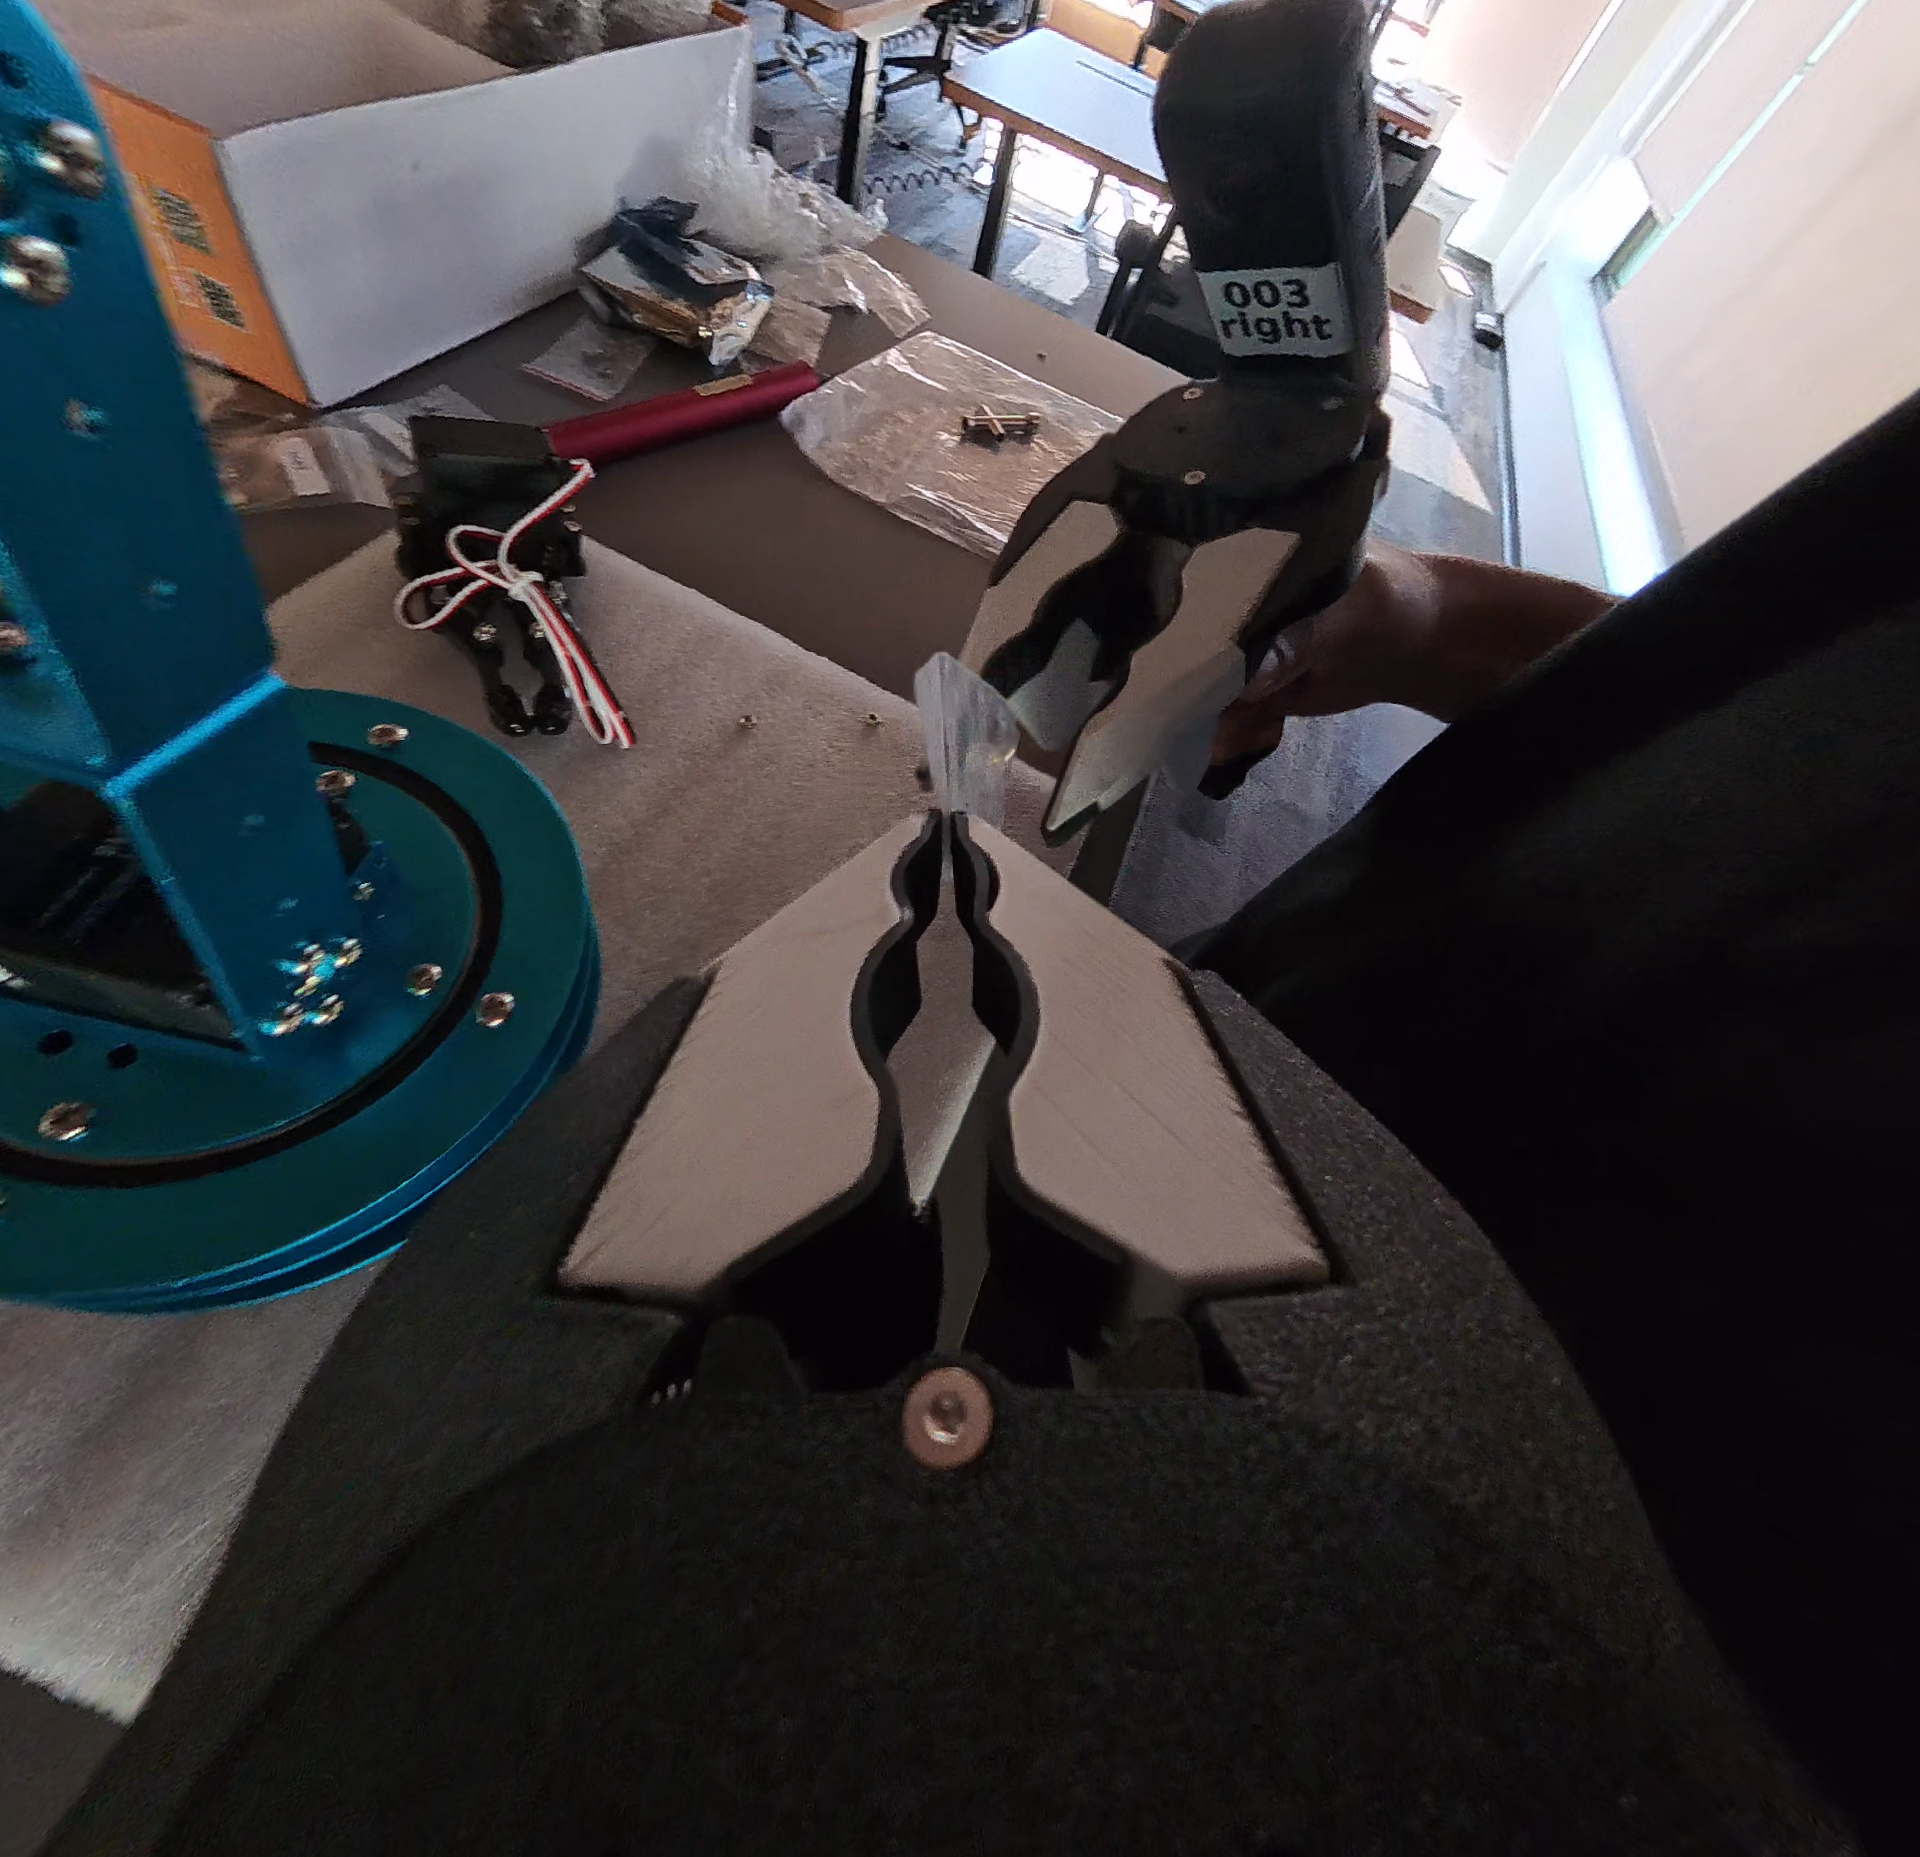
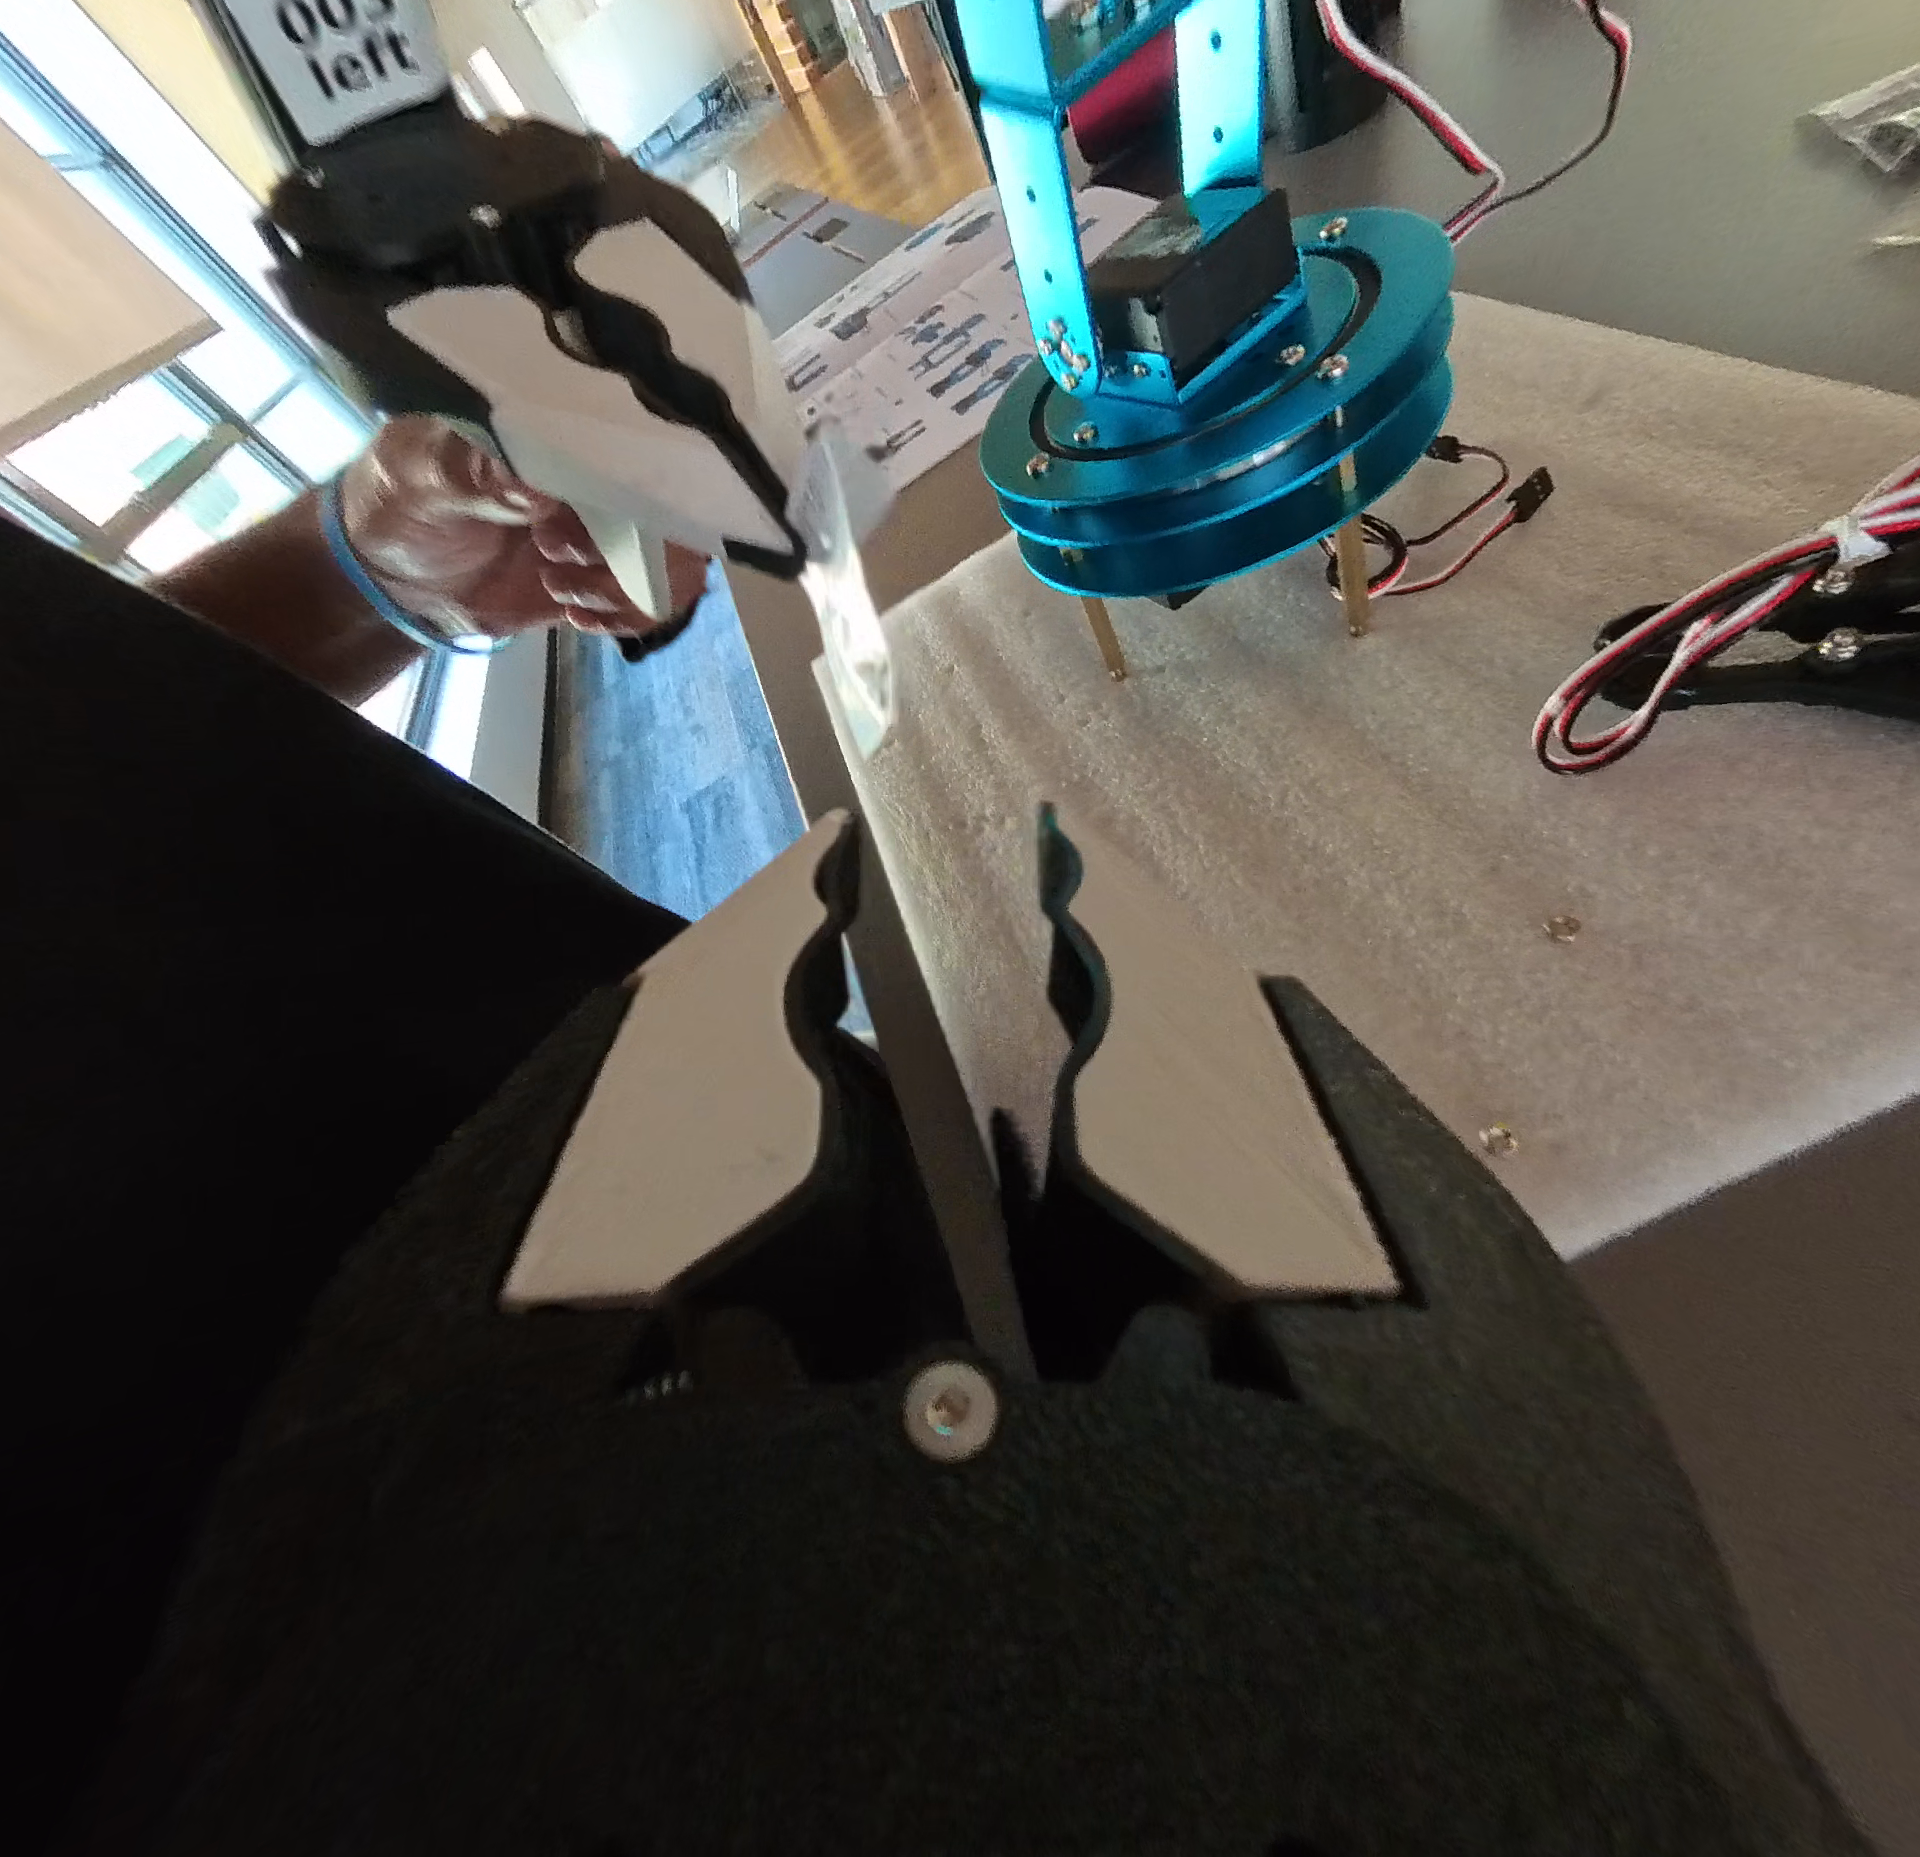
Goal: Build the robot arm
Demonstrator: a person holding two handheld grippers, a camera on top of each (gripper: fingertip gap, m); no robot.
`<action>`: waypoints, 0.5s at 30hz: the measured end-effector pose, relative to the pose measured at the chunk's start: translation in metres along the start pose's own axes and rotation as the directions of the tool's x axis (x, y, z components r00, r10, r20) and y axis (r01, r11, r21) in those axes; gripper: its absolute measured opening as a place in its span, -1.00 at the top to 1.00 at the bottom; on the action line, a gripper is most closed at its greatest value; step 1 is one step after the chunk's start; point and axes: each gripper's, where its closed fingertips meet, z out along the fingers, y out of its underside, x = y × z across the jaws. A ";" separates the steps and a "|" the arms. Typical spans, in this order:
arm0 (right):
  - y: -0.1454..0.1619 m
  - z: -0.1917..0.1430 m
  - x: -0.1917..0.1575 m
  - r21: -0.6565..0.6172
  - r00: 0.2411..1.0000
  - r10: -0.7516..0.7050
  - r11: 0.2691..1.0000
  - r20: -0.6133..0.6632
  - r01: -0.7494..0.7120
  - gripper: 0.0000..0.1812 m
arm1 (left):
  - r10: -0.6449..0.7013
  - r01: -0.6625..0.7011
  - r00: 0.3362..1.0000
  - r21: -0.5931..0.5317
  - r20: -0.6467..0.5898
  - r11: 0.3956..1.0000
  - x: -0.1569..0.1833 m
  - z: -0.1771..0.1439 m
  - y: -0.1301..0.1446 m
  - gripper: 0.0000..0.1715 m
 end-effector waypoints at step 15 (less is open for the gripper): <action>0.007 -0.015 -0.018 0.059 0.999 -0.013 0.998 0.042 0.011 1.00 | 0.074 -0.071 0.996 -0.084 0.039 0.994 0.008 0.026 0.010 0.99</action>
